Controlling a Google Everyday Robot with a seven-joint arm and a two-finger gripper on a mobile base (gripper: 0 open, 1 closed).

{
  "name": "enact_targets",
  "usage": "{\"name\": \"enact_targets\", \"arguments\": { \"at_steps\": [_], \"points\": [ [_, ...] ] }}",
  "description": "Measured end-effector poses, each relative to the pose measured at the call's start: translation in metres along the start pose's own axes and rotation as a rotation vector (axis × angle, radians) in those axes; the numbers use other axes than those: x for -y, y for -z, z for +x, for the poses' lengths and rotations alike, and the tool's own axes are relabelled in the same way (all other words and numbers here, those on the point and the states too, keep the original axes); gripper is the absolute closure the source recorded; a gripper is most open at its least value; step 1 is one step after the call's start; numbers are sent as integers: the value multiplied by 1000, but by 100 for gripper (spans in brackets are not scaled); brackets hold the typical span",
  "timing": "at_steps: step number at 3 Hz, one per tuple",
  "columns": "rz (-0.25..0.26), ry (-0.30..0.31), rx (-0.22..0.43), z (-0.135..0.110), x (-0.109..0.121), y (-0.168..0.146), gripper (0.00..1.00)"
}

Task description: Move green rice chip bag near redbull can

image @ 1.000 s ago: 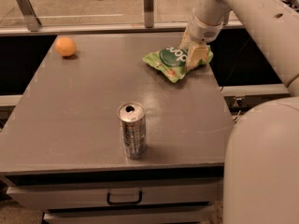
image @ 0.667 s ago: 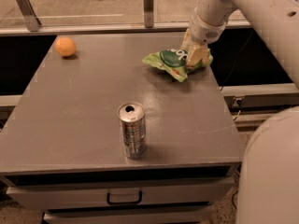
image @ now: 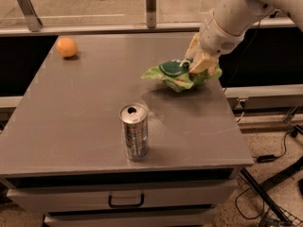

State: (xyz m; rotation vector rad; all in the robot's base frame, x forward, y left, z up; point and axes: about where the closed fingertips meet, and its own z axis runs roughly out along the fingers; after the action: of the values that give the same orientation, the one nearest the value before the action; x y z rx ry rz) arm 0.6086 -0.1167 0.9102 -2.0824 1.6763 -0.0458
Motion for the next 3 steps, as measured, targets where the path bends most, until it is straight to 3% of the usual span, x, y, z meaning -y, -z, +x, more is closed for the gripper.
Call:
{"name": "enact_targets", "arguments": {
  "at_steps": [2,3],
  "points": [
    [-20,38,121,-43,-71,27,100],
    [-44,54,162,-59,-92,31,100]
  ]
}}
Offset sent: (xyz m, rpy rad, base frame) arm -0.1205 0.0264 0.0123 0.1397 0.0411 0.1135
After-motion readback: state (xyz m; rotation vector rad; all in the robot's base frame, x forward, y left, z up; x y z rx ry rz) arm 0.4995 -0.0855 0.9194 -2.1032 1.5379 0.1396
